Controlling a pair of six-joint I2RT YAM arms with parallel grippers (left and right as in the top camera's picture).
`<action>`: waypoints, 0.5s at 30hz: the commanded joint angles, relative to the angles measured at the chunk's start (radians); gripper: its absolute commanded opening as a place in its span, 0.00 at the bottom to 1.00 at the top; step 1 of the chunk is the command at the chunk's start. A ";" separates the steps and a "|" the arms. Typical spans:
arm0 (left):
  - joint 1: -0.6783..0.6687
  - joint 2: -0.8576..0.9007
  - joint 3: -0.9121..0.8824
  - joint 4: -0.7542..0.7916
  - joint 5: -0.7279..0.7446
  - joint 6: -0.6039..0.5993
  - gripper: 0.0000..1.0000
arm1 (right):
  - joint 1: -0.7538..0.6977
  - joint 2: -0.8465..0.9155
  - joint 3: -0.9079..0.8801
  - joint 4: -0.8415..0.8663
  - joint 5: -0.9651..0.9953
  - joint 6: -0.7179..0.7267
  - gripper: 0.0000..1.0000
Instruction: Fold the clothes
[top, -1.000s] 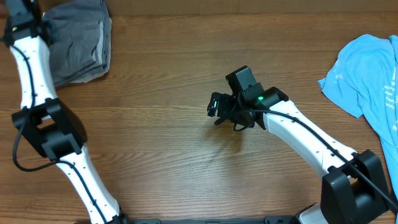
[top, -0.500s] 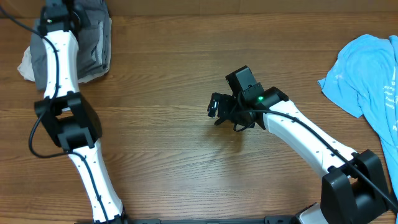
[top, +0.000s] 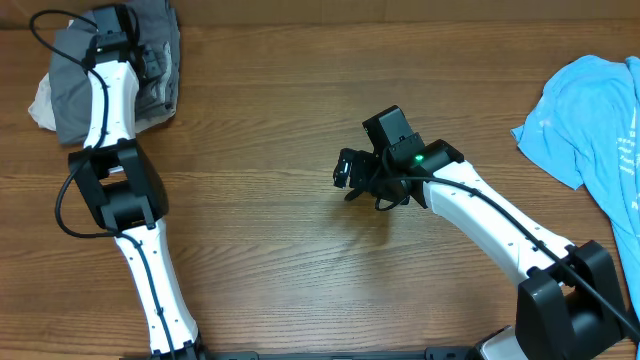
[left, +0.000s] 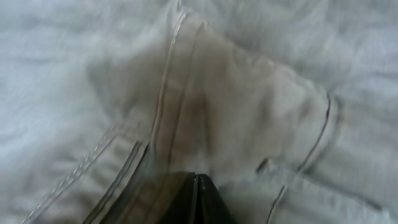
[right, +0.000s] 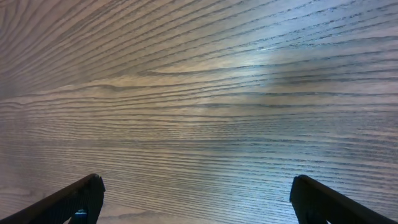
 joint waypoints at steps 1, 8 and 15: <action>0.002 -0.113 0.004 -0.021 0.029 -0.010 0.04 | 0.006 0.003 0.000 0.005 -0.005 -0.007 1.00; 0.002 -0.216 0.004 -0.158 0.155 -0.010 0.06 | 0.006 0.003 0.000 0.003 -0.005 -0.007 1.00; 0.006 -0.203 0.004 -0.336 0.135 -0.010 0.04 | 0.006 0.003 0.000 -0.016 -0.004 -0.007 1.00</action>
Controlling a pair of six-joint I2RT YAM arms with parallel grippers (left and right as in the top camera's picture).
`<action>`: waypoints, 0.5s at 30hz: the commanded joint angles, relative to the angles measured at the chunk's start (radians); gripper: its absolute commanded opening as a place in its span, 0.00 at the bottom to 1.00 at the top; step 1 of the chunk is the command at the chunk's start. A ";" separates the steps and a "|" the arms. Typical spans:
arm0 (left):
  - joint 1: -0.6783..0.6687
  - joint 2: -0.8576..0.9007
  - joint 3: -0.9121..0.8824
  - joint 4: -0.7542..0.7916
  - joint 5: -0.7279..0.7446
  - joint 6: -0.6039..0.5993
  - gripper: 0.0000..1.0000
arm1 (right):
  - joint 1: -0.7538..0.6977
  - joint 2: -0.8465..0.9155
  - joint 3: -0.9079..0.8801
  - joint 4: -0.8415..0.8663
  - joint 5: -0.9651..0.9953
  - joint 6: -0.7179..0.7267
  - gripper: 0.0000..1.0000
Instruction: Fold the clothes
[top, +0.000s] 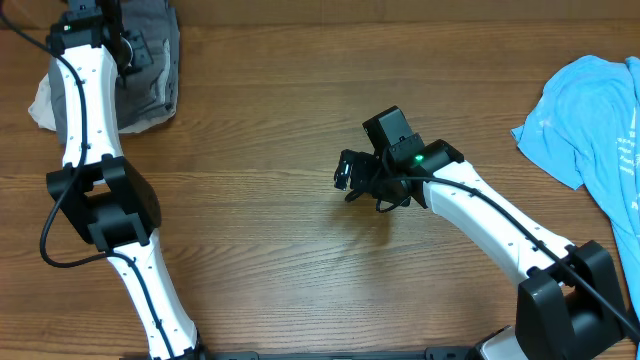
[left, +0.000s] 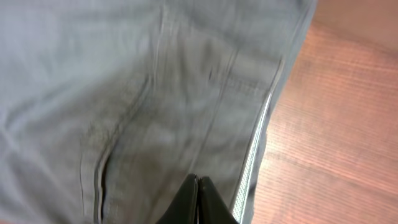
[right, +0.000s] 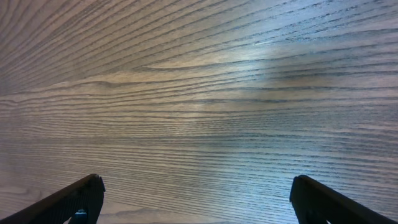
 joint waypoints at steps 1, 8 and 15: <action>0.006 0.013 0.003 -0.061 0.017 -0.006 0.04 | 0.006 0.003 0.000 0.000 -0.004 -0.007 1.00; 0.006 0.061 0.002 -0.166 0.017 -0.007 0.04 | 0.005 0.003 0.000 -0.005 -0.004 -0.012 1.00; 0.005 0.157 0.002 -0.197 0.018 -0.007 0.04 | 0.005 0.003 0.000 -0.008 -0.004 -0.027 1.00</action>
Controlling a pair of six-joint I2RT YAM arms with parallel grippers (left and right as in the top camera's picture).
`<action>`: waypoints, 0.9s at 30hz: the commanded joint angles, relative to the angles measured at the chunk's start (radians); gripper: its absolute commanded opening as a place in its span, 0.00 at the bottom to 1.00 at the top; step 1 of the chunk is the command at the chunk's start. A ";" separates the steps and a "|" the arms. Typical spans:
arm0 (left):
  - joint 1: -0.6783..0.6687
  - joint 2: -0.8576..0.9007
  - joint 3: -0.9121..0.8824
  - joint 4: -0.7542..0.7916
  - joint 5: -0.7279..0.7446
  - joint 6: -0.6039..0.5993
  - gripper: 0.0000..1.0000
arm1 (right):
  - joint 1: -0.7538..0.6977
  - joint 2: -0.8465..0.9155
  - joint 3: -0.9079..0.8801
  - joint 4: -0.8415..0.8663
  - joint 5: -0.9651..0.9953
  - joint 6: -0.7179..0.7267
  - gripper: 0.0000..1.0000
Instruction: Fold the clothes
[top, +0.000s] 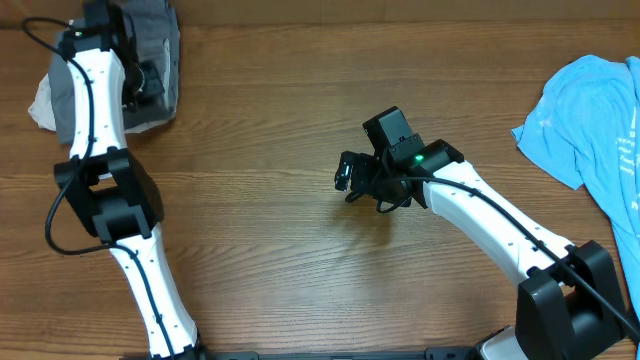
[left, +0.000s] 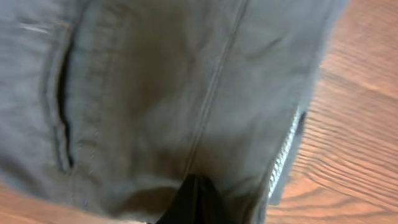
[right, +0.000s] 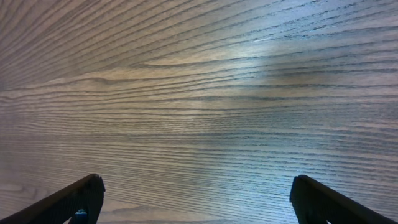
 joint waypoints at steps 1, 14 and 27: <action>0.006 0.076 0.003 -0.008 0.009 -0.007 0.04 | 0.005 0.003 0.000 0.003 -0.004 -0.013 1.00; 0.006 -0.051 0.012 0.016 0.026 -0.007 0.05 | 0.005 0.003 0.000 0.010 -0.004 -0.016 1.00; 0.042 -0.120 0.011 0.364 -0.173 0.003 0.04 | 0.005 0.003 0.000 0.018 -0.004 -0.016 1.00</action>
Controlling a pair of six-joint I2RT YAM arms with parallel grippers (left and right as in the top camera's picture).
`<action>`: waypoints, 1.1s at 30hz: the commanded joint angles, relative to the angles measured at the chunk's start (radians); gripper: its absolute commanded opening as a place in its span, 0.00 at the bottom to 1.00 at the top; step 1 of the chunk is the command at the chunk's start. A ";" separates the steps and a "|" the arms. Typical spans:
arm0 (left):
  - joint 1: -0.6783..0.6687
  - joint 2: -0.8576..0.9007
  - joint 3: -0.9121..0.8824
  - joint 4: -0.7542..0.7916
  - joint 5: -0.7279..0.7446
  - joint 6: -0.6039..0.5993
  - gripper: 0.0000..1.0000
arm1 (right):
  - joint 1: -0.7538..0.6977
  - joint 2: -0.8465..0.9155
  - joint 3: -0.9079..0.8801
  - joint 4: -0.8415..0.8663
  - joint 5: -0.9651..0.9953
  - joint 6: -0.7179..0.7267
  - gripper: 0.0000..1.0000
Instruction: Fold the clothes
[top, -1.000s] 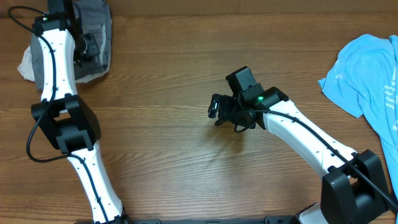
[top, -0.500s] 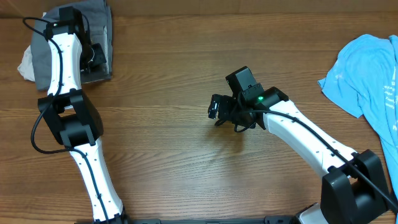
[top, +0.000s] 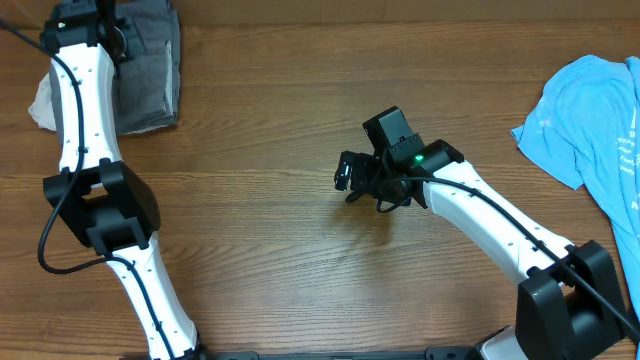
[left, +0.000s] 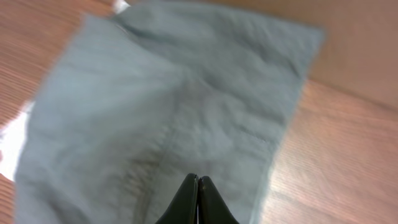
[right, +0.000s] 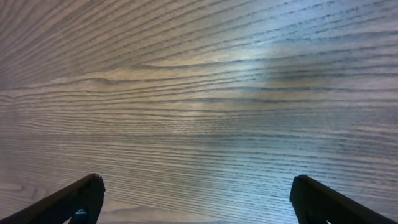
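A grey garment (top: 150, 75) lies folded into a flat rectangle at the table's far left corner; in the left wrist view the grey garment (left: 168, 106) fills most of the frame. My left gripper (left: 198, 183) hovers over its near part, shut, with nothing between its fingertips. From overhead the left gripper (top: 112, 30) sits at the garment's far left edge. A light blue shirt (top: 600, 120) lies crumpled at the right edge. My right gripper (right: 198, 199) stands open over bare wood at mid-table (top: 345, 175), far from both clothes.
A white cloth (top: 40, 100) pokes out from under the grey garment's left side, also seen as the white cloth (left: 12, 146). The wooden table (top: 300, 280) runs between the two arms. The far table edge lies just beyond the grey garment.
The left wrist camera was close over the grey fabric; now it sits higher and sees the whole folded piece. The left arm has shifted towards the far left. The right arm is unchanged.
The left gripper was shut and pressed close against creased grey fabric. Then it was over the garment's edge by the wood, then close over it again. Now the garment lies flatter and squarer, with the gripper raised above it. The right gripper stayed open at mid-table.
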 joint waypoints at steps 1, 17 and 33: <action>0.045 0.017 0.006 0.062 -0.098 0.010 0.04 | 0.005 0.003 0.000 0.012 -0.004 -0.007 1.00; 0.177 0.288 0.006 0.291 -0.165 0.160 0.10 | 0.005 0.003 0.000 0.035 -0.008 0.000 1.00; 0.140 -0.020 0.006 0.078 -0.161 -0.122 0.51 | 0.006 0.003 0.000 0.036 0.003 0.040 1.00</action>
